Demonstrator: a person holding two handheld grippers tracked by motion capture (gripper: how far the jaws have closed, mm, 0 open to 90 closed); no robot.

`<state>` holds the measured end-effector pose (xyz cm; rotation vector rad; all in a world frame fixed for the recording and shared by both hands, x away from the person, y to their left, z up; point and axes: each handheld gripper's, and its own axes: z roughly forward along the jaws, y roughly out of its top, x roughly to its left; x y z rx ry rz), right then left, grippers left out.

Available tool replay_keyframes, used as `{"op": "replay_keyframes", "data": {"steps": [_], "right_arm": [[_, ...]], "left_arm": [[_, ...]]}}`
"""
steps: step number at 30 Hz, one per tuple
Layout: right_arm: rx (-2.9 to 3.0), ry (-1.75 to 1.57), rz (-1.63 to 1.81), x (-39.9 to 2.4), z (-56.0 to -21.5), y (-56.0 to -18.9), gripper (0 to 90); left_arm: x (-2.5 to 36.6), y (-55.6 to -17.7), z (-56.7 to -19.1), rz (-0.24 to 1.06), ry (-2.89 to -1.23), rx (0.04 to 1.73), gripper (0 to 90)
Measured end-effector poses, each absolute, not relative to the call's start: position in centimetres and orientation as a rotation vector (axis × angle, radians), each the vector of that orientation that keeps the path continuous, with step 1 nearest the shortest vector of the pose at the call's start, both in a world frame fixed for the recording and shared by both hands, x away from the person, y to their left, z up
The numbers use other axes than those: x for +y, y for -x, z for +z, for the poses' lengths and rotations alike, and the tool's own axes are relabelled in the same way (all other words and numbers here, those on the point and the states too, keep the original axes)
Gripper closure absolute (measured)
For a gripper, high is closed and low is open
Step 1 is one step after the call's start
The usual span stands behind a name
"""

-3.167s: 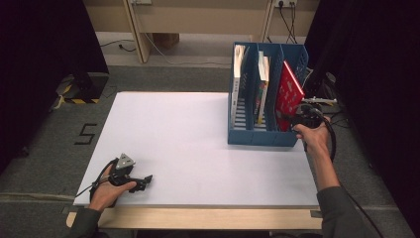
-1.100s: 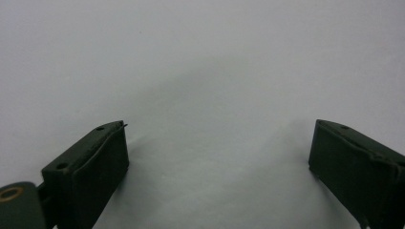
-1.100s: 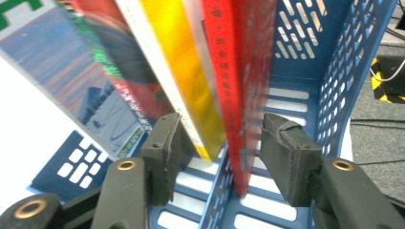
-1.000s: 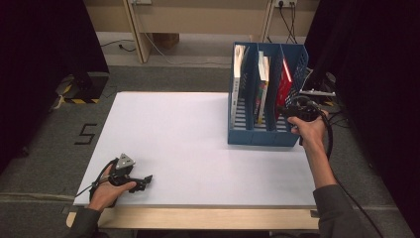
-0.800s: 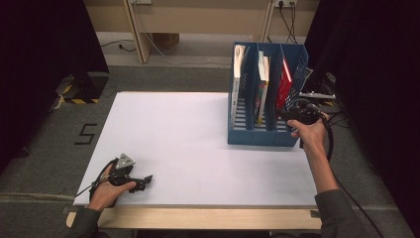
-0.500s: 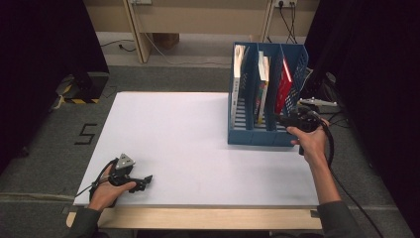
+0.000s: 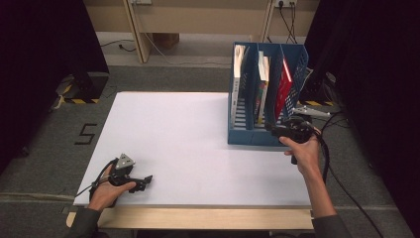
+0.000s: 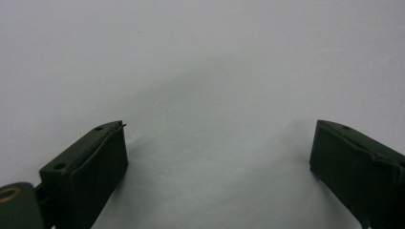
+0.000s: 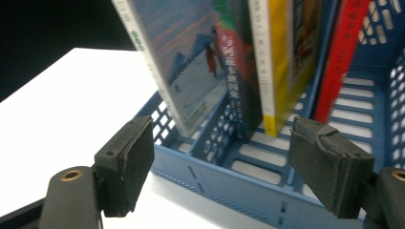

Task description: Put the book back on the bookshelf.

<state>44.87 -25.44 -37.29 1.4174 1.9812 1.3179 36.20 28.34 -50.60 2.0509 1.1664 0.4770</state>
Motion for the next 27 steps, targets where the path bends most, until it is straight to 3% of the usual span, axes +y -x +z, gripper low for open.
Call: {"op": "replay_keyframes", "data": {"steps": [27], "right_arm": [[2.098, -1.337, 1.295, -22.0, -40.0, -42.0, 20.9]], "left_arm": [[28.3, -36.2, -50.6, 0.476, -2.052, 1.164, 4.4]]}}
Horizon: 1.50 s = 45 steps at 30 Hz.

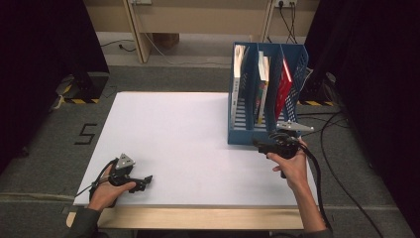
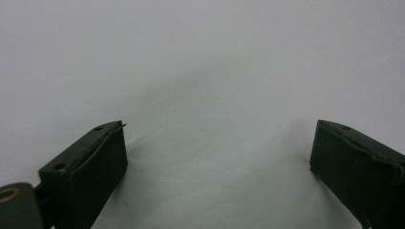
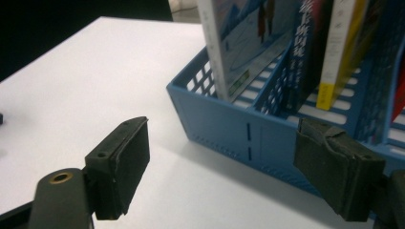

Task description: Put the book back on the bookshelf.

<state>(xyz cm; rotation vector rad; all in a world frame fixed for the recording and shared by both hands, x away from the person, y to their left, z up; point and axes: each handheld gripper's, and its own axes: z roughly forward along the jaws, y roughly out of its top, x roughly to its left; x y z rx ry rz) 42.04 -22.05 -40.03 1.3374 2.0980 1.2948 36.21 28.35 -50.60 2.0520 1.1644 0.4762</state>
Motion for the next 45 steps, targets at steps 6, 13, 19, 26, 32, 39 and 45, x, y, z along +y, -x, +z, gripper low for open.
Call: {"op": "replay_keyframes", "data": {"steps": [6, 13, 19, 26, 32, 39, 45], "right_arm": [[2.135, -1.302, 1.276, -21.1, -40.4, -41.4, 20.9], [2.169, -1.285, 1.275, -20.3, -41.2, -40.4, 21.5], [2.191, -1.303, 1.249, -20.5, -42.4, -39.4, 21.1], [2.216, -1.307, 1.216, -20.7, -44.0, -38.6, 21.1], [2.255, -1.309, 1.183, -20.5, -45.2, -38.1, 21.0], [2.274, -1.324, 1.163, -20.7, -46.2, -37.5, 20.1], [2.293, -1.336, 1.127, -21.0, -47.0, -36.9, 19.6]], "left_arm": [[28.4, -36.2, -50.6, 0.476, -2.052, 1.164, 4.4], [28.4, -36.2, -50.6, 0.473, -2.051, 1.164, 4.3], [28.4, -36.2, -50.6, 0.474, -2.051, 1.163, 4.3], [28.4, -36.2, -50.6, 0.474, -2.051, 1.163, 4.3], [28.4, -36.2, -50.6, 0.473, -2.051, 1.163, 4.3], [28.4, -36.2, -50.6, 0.472, -2.050, 1.162, 4.3], [28.4, -36.2, -50.6, 0.472, -2.051, 1.162, 4.3]]}}
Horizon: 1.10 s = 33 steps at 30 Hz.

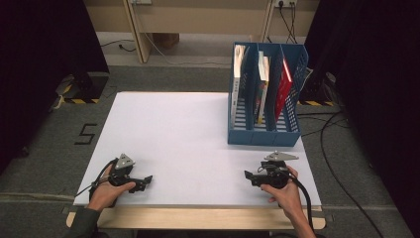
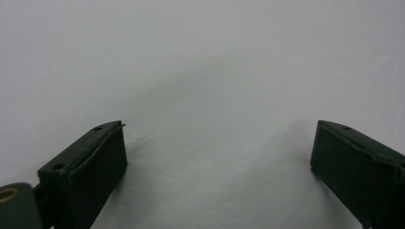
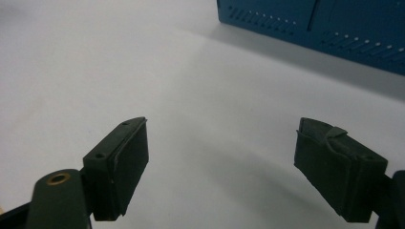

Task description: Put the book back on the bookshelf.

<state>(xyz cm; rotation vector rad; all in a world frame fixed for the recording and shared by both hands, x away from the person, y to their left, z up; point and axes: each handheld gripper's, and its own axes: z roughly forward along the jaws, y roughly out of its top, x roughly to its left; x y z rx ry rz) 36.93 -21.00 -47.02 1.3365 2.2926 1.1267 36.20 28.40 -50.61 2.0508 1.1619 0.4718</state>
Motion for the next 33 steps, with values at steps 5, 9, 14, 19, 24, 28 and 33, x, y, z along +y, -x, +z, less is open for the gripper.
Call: {"op": "replay_keyframes", "data": {"steps": [5, 9, 14, 19, 24, 28, 33], "right_arm": [[2.316, -1.346, 1.094, -21.2, -47.8, -36.5, 18.7], [2.345, -1.341, 1.044, -21.3, -48.4, -36.1, 17.3], [2.360, -1.305, 1.000, -21.3, -48.8, -35.7, 16.8], [2.379, -1.174, 0.920, -20.7, -49.2, -35.1, 14.9], [2.346, -1.172, 0.952, -20.9, -49.5, -34.8, 14.8], [2.340, -1.167, 0.960, -20.9, -49.6, -34.7, 14.8], [2.334, -1.164, 0.970, -21.0, -49.7, -34.7, 14.8]], "left_arm": [[28.4, -36.2, -50.6, 0.472, -2.051, 1.162, 4.3], [28.4, -36.2, -50.6, 0.472, -2.050, 1.162, 4.3], [28.4, -36.2, -50.6, 0.472, -2.050, 1.162, 4.3], [28.4, -36.2, -50.6, 0.472, -2.051, 1.161, 4.3], [28.4, -36.2, -50.6, 0.472, -2.051, 1.161, 4.2], [28.4, -36.2, -50.6, 0.472, -2.051, 1.161, 4.2], [28.4, -36.2, -50.6, 0.472, -2.051, 1.161, 4.2]]}}
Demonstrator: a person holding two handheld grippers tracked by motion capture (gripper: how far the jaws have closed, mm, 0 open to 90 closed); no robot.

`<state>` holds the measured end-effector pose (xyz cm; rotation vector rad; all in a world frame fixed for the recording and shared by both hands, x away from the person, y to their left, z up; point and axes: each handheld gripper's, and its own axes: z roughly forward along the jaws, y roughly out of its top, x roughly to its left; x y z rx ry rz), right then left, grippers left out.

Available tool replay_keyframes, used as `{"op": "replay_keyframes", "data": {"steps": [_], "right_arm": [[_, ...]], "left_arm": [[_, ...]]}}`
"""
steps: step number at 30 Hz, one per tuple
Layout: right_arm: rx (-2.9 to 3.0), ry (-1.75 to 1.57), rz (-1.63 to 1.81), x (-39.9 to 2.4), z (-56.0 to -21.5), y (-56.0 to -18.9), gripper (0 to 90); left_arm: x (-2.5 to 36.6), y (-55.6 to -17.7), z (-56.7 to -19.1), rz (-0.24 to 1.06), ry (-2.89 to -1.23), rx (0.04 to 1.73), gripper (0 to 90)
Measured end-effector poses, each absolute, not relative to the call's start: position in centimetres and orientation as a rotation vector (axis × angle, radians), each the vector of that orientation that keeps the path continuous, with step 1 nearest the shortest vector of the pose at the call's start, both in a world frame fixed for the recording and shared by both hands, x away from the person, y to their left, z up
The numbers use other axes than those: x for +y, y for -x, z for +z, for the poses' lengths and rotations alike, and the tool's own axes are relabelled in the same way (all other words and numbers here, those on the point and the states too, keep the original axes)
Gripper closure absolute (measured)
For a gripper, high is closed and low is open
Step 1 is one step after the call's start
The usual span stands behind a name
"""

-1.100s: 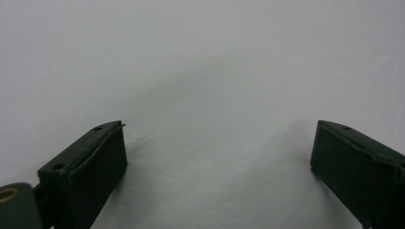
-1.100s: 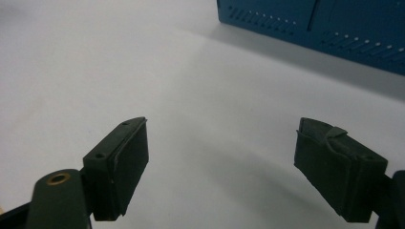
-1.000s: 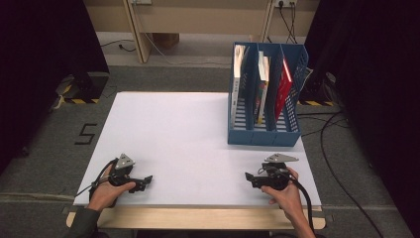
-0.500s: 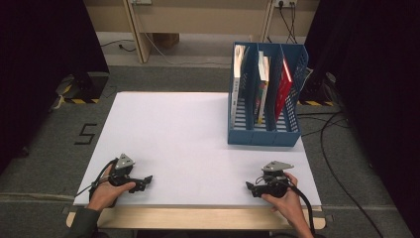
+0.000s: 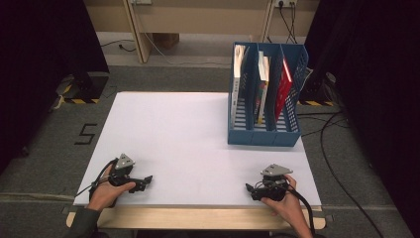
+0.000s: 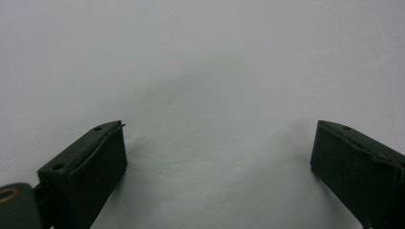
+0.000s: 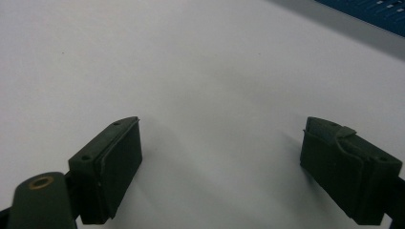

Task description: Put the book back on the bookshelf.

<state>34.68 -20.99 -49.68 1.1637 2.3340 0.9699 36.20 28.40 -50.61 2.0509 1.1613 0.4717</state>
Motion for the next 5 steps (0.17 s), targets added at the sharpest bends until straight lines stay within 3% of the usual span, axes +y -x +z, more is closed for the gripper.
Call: {"op": "replay_keyframes", "data": {"steps": [5], "right_arm": [[2.326, -1.159, 0.984, -21.08, -49.80, -34.59, 14.7]], "left_arm": [[28.40, -36.20, -50.61, 0.471, -2.050, 1.161, 4.2]]}}
